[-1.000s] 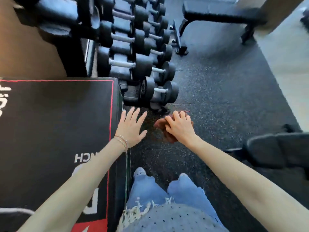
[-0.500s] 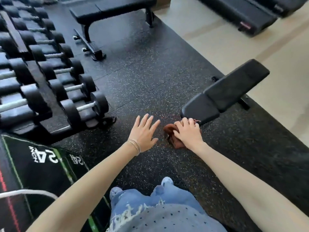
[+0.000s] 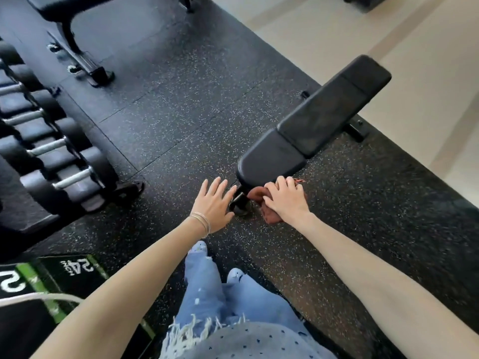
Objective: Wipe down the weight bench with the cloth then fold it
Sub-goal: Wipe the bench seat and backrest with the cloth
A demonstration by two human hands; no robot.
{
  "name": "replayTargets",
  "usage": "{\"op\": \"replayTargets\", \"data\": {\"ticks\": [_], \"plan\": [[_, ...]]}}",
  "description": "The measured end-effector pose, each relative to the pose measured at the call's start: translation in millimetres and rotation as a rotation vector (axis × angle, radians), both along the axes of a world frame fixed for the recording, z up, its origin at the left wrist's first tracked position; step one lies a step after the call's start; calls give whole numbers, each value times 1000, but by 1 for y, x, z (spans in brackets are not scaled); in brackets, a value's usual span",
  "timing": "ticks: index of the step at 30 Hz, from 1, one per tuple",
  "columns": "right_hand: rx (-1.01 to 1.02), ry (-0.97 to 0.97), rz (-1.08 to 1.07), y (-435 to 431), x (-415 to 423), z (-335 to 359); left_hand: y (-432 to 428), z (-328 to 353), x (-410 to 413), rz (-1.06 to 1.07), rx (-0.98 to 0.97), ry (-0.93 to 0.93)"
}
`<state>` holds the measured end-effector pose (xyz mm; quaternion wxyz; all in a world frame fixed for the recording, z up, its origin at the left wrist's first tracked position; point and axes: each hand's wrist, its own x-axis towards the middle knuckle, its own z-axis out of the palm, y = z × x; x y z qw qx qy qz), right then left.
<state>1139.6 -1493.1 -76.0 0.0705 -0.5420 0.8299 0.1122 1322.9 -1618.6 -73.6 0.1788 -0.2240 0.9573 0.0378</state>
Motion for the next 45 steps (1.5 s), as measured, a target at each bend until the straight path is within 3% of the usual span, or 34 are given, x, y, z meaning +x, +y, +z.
{"op": "replayTargets", "data": {"ticks": [5, 8, 19, 24, 29, 31, 36, 40, 45], "plan": [[-5, 58, 0, -33, -41, -22, -43, -35, -48, 2, 13, -64], [19, -19, -35, -62, -71, -47, -71, -60, -80, 8, 57, -111], [10, -76, -165, -160, -143, -189, -168, -175, -186, 34, 165, -81], [84, -71, -123, -179, -158, -255, -174, -233, -206, 30, 319, -141], [-153, 77, 55, -186, -191, -281, -164, -264, -225, 95, 476, -165], [-245, 38, 69, -195, -207, -286, -164, -267, -234, 149, 546, -193], [-43, -51, -224, -237, -254, -297, -158, -260, -251, 244, 527, -287], [-38, -70, -422, -267, -288, -309, -150, -260, -256, 303, 507, -317], [-143, -39, -459, -233, -260, -306, -149, -255, -258, 359, 521, -320]]}}
